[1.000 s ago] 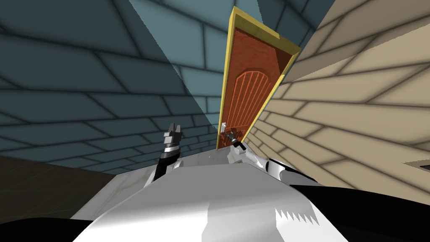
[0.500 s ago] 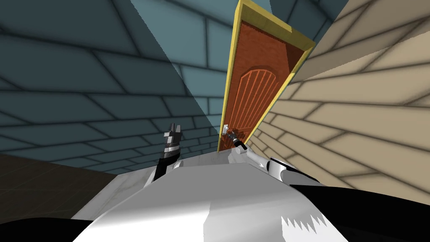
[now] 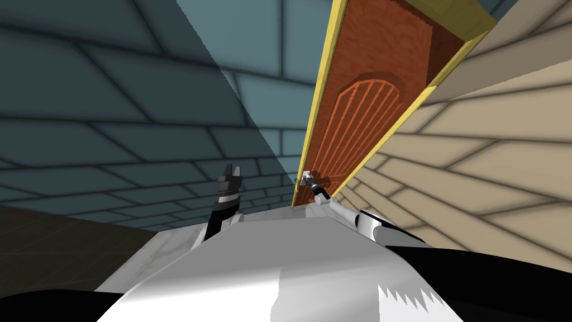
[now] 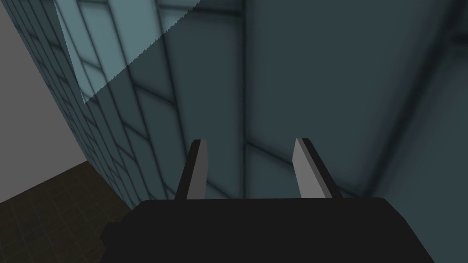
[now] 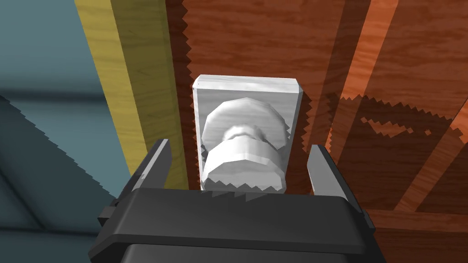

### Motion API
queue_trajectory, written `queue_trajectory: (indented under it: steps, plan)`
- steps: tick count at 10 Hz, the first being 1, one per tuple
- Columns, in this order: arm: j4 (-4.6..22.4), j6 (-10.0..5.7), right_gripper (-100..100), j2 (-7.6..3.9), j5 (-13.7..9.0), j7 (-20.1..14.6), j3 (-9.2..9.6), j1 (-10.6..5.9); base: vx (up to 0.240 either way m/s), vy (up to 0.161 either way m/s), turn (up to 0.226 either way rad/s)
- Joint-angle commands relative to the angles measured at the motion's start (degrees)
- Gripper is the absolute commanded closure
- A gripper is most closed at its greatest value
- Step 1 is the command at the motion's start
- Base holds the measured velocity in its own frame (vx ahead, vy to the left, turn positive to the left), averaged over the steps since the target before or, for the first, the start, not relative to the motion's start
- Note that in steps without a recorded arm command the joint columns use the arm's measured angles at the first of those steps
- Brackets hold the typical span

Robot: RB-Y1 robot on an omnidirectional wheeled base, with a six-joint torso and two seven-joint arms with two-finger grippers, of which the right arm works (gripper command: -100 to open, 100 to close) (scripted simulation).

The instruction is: Pull the door open

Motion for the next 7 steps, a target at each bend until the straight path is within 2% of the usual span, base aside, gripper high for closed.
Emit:
queue_trajectory:
  steps: [1,2,7]
  plan:
    - [0.0,0.0,-100,0.0,0.0,0.0,0.0,0.0,0.085,0.002,0.019]
    - [0.0,0.0,100,0.0,0.0,0.0,0.0,0.0,-0.017,-0.001,-0.028]
    - [0.0,0.0,100,0.0,0.0,0.0,0.0,0.0,-0.014,-0.002,0.003]
